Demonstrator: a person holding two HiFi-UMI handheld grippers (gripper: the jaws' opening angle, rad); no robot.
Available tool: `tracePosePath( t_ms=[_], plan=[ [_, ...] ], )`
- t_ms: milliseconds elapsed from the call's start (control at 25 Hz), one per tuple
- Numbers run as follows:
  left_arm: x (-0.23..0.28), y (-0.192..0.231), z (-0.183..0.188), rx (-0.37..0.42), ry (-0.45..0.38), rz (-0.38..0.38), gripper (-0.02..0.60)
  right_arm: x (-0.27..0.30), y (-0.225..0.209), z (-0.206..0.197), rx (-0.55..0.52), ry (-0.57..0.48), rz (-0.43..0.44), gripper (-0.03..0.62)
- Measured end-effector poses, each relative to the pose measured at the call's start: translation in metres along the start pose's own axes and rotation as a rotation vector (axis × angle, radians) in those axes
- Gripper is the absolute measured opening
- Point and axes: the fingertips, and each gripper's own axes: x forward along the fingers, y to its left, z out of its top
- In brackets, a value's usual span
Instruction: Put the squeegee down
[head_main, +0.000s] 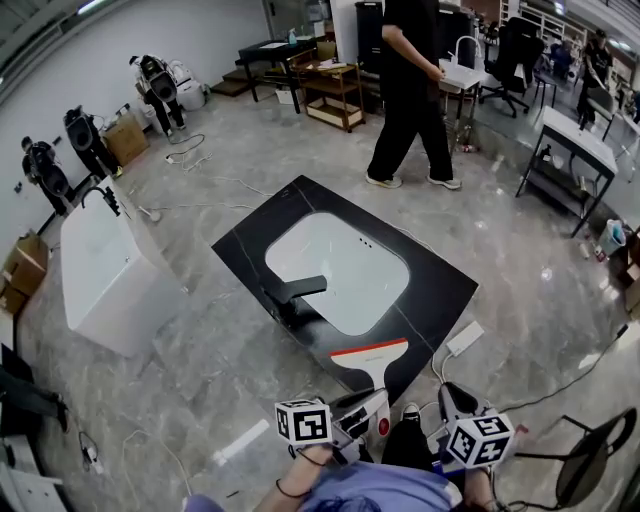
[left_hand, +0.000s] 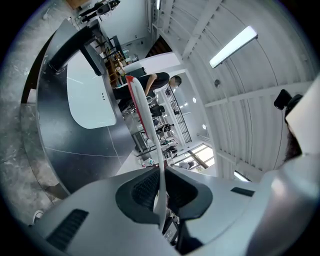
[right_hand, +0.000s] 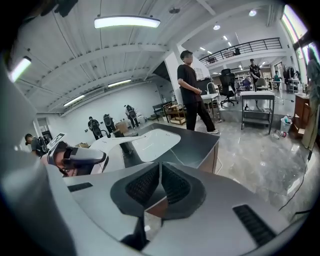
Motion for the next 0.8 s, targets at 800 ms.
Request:
tracePosePath(
  t_ms=[800],
  plan=[
    [0.16, 0.074, 0.056, -0.077, -0.044, 0.144, 0.043, 0.067, -0.099, 0.086, -0.084, 0.046, 0.197, 0.031]
  ],
)
